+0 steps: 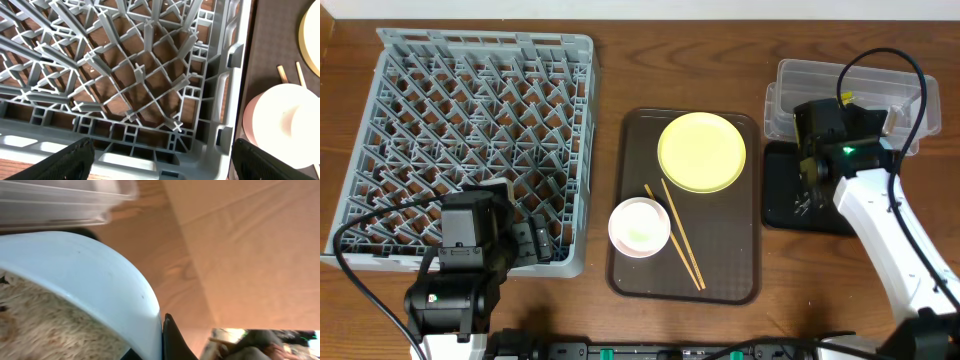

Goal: Sort waste into correct bins and load items into the dishwasher
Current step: 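Tip the light-blue bowl over the black tray to dump scraps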

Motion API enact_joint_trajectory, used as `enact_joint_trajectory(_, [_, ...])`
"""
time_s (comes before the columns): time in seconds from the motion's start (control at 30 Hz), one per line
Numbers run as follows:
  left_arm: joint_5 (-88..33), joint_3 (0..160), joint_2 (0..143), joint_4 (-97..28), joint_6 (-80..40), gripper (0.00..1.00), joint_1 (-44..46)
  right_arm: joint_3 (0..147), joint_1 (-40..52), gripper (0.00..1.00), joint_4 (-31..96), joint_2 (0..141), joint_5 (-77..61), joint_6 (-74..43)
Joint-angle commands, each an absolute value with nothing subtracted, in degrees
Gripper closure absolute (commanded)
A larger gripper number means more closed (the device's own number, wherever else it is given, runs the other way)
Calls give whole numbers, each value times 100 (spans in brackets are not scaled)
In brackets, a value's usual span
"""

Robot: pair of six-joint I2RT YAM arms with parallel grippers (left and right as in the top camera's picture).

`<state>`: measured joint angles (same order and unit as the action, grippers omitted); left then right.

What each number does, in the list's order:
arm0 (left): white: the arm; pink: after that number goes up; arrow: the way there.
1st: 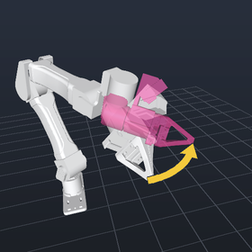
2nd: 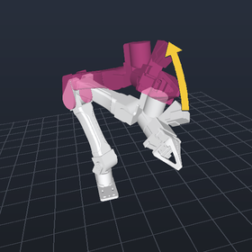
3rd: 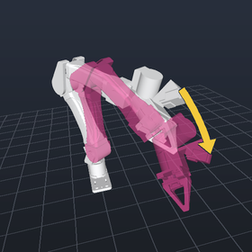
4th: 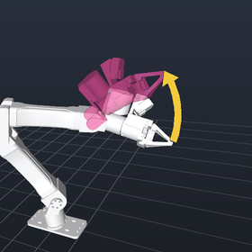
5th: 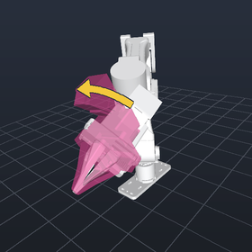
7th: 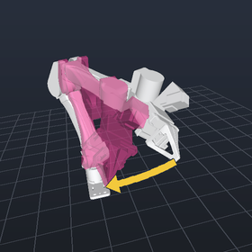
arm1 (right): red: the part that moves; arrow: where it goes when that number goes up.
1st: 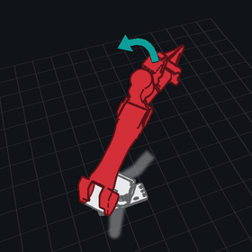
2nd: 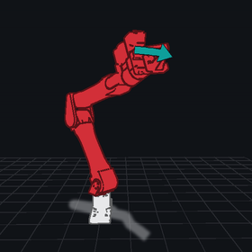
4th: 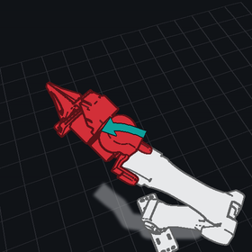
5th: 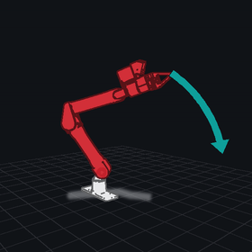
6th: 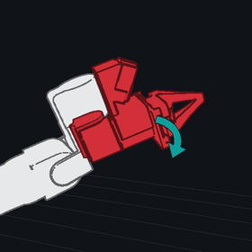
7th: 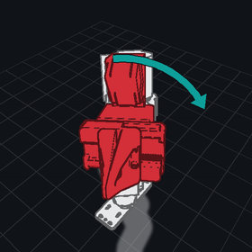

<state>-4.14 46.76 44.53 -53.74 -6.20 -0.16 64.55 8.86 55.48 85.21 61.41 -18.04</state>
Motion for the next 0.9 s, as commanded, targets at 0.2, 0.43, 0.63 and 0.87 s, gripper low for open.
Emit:
enact_joint_trajectory(0.2, [-556,4786,4449,-5417,-674,11,-32,6543,379,99,5463,9859,7269,-1192])
enact_joint_trajectory(0.43, [-556,4786,4449,-5417,-674,11,-32,6543,379,99,5511,10680,7706,-862])
enact_joint_trajectory(0.63, [-556,4786,4449,-5419,-676,11,-32,6543,464,99,5507,10962,8407,-497])
enact_joint_trajectory(0.87, [-556,4786,4449,-5443,-674,11,-32,6545,617,99,5081,10962,8860,687])
